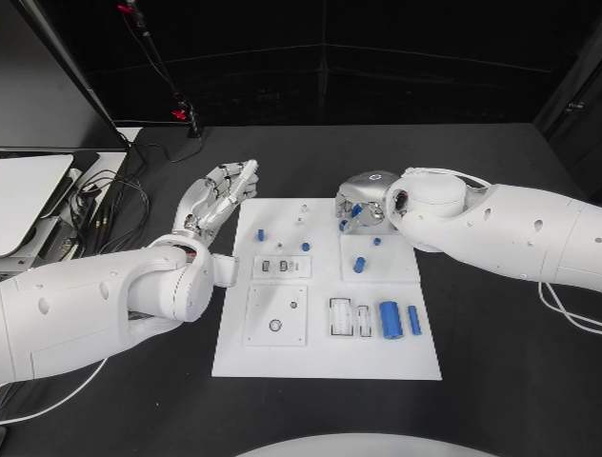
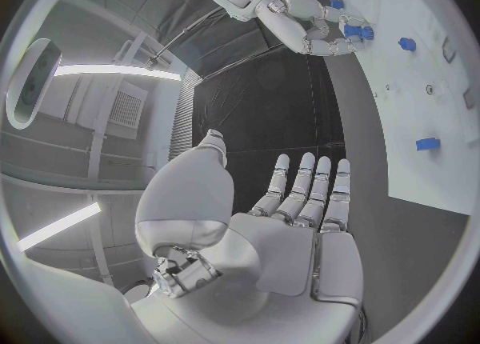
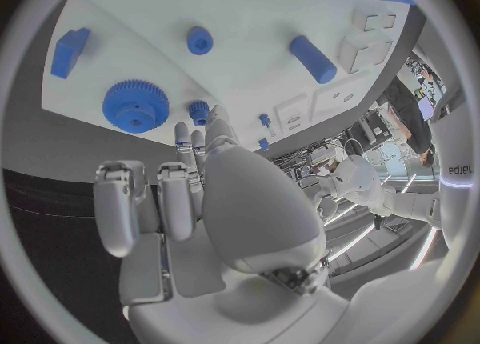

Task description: Assemble the parts on the task board

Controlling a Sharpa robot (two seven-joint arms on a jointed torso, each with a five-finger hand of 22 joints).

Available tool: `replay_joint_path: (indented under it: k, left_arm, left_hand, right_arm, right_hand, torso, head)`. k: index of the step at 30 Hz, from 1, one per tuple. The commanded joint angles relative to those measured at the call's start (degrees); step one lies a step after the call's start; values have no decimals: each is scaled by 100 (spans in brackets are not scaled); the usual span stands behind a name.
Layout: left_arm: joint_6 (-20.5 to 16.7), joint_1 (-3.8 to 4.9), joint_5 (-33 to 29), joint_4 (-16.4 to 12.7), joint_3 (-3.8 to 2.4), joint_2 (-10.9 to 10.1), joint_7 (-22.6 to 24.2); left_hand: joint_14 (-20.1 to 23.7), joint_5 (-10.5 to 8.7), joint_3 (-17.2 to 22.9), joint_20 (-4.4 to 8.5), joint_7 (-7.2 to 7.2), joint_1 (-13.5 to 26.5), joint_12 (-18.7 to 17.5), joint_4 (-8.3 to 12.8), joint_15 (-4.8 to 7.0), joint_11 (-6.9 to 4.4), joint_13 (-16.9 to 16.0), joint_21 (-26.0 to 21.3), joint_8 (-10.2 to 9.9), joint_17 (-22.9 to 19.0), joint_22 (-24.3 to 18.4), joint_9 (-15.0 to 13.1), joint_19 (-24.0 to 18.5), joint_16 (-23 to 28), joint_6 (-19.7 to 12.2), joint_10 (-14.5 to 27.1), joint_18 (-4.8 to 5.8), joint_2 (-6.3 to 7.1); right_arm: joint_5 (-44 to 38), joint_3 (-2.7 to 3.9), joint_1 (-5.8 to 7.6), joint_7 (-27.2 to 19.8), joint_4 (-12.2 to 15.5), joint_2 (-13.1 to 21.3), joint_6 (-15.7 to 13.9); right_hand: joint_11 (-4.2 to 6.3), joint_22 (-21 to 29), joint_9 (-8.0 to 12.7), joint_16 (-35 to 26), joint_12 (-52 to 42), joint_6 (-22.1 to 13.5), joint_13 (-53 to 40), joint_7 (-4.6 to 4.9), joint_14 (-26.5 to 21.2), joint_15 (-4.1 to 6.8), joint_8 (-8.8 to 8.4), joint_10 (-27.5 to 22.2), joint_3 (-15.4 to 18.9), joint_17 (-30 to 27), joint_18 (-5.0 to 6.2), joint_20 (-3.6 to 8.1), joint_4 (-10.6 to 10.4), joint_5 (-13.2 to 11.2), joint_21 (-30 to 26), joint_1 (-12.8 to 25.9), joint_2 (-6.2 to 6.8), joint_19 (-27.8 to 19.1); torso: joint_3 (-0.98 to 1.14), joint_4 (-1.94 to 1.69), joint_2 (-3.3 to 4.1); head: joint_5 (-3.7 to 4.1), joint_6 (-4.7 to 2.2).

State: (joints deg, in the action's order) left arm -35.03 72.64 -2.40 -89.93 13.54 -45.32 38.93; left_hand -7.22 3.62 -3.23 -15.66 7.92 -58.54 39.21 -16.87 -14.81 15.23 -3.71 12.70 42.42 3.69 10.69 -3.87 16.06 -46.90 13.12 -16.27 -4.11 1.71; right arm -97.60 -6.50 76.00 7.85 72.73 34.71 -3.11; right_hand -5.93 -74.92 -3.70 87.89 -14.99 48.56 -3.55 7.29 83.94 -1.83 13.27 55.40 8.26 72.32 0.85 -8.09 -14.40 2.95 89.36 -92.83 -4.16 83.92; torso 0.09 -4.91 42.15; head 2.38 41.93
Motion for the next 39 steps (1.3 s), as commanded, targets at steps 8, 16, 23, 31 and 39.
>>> replay_joint_path:
  k: [8, 16, 23, 31, 39]
  left_arm:
    - [54, 12, 48, 3, -5, 0, 1624]
    - [55, 13, 48, 8, -5, -4, 1613]
    - [63, 13, 47, 14, -5, -3, 1599]
    - [66, 13, 47, 19, -5, -1, 1582]
    - [60, 14, 47, 23, -5, 5, 1583]
  left_hand:
    - [0, 28, 32, -34, 919, -13, 21, -3, -28, 9, 1, 28, 9, 2, 7, 7, 3, -35, 28, -34, -84, -78]
    - [1, 43, 34, -36, 918, -18, 22, -3, -28, 9, 1, 31, 8, 2, 8, 7, 2, -36, 28, -33, -86, -98]
    - [1, 58, 35, -38, 919, -22, 22, -2, -28, 9, 1, 33, 7, 2, 9, 7, 0, -37, 28, -33, -87, -112]
    - [2, 76, 35, -39, 919, -26, 23, -2, -28, 9, 1, 35, 7, 2, 9, 8, -1, -38, 27, -33, -89, -124]
    - [2, 102, 34, -42, 919, -34, 24, 0, -28, 9, 1, 39, 6, 2, 10, 7, -3, -40, 28, -33, -91, -139]
  right_arm:
    - [-166, 4, -28, 101, -50, -75, 241]
    - [-168, 4, -48, 123, -85, -110, 276]
    - [-169, 4, -71, 147, -123, -140, 302]
    - [-169, 4, -93, 212, -139, -156, 330]
    - [-184, 4, -122, 267, -105, -147, 149]
  right_hand:
    - [64, -1295, -9, -11, 82, 90, 0, -12, 327, 37, -87, 203, -76, -15, -34, 32, -27, -26, -10, -126, -58, 490]
    - [158, -1299, -15, -14, 193, 206, 8, -10, 332, 121, -141, 415, -110, -11, -35, 107, -87, -25, -9, -203, -74, 492]
    - [181, -1294, -19, -18, 278, 286, 8, -14, 333, 146, -170, 522, -125, -17, -34, 137, -138, -26, -11, -233, -84, 490]
    - [226, -1290, -42, -21, 362, 481, 6, -48, 334, 181, -142, 661, -200, -22, -33, 168, -149, -25, -14, -342, -149, 488]
    - [298, -1296, -93, -24, 444, 897, 8, -118, 342, 243, -22, 948, -398, -6, -34, 226, -81, -21, -12, -575, -267, 492]
  torso:
    - [-2, 3, -14]
    - [-8, 9, -24]
    - [-10, 11, -28]
    - [-11, 14, -36]
    - [-12, 17, -37]
  head:
    - [-1, 33]
    - [-8, 51]
    - [-9, 61]
    - [-14, 80]
    - [-18, 77]
